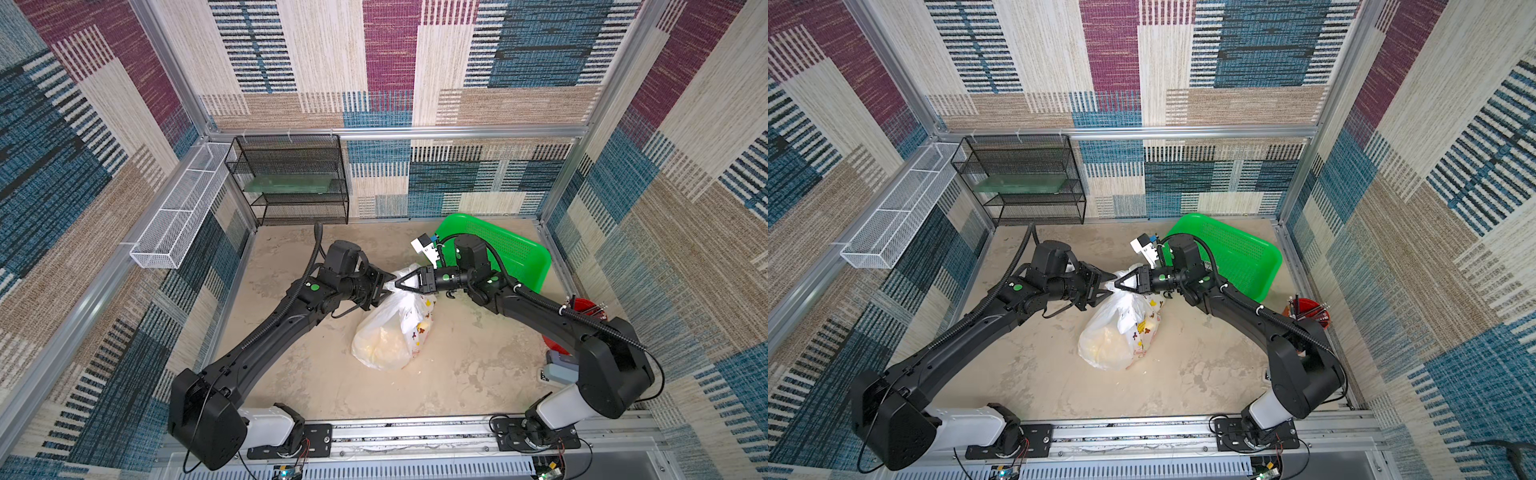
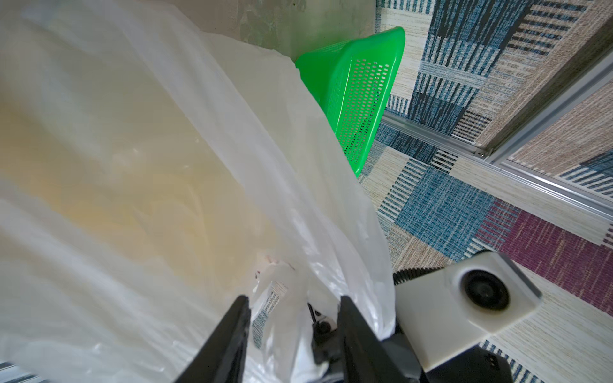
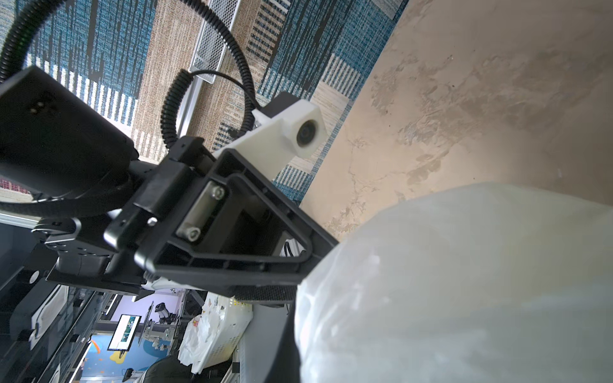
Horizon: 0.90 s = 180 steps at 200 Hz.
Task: Place the banana into a plastic bag & tie a knot
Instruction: Cross the plastic bag at the center of the board.
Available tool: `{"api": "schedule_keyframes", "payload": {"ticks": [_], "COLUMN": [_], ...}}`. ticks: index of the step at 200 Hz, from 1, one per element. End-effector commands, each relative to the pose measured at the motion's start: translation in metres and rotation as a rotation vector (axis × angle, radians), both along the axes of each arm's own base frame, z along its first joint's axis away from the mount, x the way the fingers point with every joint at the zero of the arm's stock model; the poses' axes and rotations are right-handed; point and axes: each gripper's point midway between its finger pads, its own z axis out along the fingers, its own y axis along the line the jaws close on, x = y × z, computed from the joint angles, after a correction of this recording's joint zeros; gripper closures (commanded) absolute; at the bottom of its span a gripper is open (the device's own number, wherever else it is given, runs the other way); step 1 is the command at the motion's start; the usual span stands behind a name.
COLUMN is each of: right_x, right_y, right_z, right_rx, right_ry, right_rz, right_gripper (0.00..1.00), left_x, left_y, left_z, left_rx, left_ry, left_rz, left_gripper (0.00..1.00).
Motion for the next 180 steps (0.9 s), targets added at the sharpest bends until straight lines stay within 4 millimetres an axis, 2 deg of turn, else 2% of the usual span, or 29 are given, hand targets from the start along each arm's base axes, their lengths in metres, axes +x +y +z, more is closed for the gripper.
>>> {"api": "schedule_keyframes", "payload": {"ticks": [1,24,66,95,121,141,149,168,180], "right_x": [0.0,0.003,0.006,0.007,0.009,0.01,0.011,0.012,0.012], "right_y": [0.003,0.003,0.006,0.008,0.007,0.006,0.004,-0.001,-0.005], "right_z": [0.009,0.009,0.01,0.011,0.013,0.012,0.012,0.01,0.011], "right_rx": [0.026,0.024,0.023,0.024,0.02,0.003,-0.011,-0.052,-0.074], "right_ry": [-0.045,-0.052,-0.055,-0.058,-0.063,-0.061,-0.065,-0.07,-0.076], "right_rz": [0.019,0.008,0.002,0.001,-0.013,-0.026,-0.037,-0.067,-0.082], "right_gripper": [1.0,1.0,1.0,1.0,1.0,1.0,0.92,0.63,0.52], "left_x": [0.004,0.001,-0.004,-0.006,-0.009,-0.01,-0.009,-0.009,-0.01], "left_y": [-0.006,-0.007,-0.008,-0.011,-0.01,-0.008,-0.008,-0.006,-0.004], "left_z": [0.006,0.003,-0.001,-0.004,-0.006,-0.007,-0.007,-0.009,-0.01], "left_rx": [-0.023,-0.02,-0.031,-0.034,-0.029,-0.017,-0.017,-0.015,-0.009], "left_ry": [-0.019,0.0,0.026,0.038,0.045,0.044,0.035,0.027,0.018], "left_rz": [-0.006,-0.013,-0.011,-0.025,-0.028,-0.029,-0.028,-0.022,-0.02], "left_gripper": [0.56,0.63,0.82,0.84,1.0,1.0,1.0,1.0,1.0]}}
